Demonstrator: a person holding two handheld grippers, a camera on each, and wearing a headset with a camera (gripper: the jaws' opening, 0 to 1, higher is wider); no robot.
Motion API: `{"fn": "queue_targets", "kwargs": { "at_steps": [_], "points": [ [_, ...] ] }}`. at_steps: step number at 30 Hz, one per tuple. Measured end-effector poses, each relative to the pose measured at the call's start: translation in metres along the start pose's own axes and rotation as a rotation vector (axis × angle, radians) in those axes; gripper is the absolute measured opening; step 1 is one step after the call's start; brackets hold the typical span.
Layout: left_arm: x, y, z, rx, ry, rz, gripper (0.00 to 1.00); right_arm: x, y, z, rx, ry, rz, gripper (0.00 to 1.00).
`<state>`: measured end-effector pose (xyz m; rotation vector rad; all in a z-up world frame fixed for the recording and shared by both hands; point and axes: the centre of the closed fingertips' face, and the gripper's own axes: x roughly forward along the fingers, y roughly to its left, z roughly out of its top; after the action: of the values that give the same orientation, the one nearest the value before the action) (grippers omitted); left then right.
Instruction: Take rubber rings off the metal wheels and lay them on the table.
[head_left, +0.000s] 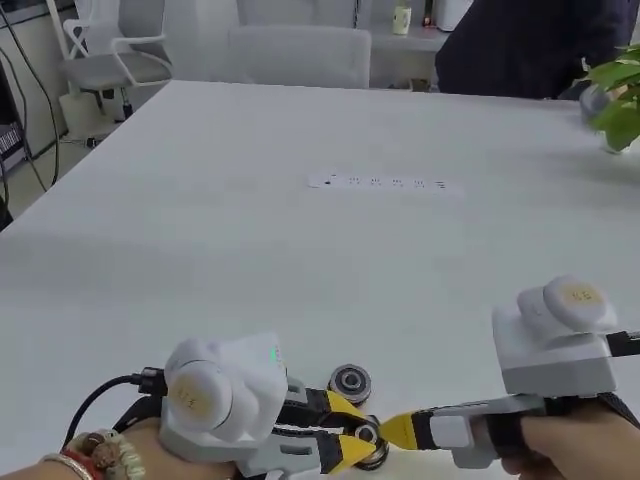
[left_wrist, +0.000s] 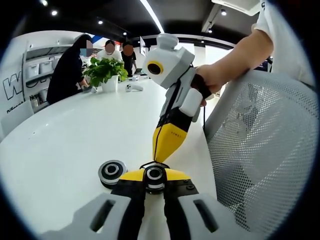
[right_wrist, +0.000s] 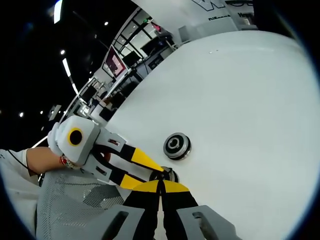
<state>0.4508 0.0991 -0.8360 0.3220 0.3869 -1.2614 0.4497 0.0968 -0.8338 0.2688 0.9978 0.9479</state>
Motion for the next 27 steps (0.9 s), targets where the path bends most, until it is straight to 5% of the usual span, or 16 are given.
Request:
{"fn": "queue_targets", "kwargs": {
  "at_steps": [27],
  "points": [
    [0.0,0.001,0.0,-0.014,-0.006,0.006,0.08,-0.001,0.01,0.006,-0.003,-0.029,0.051,0.0]
  ]
}}
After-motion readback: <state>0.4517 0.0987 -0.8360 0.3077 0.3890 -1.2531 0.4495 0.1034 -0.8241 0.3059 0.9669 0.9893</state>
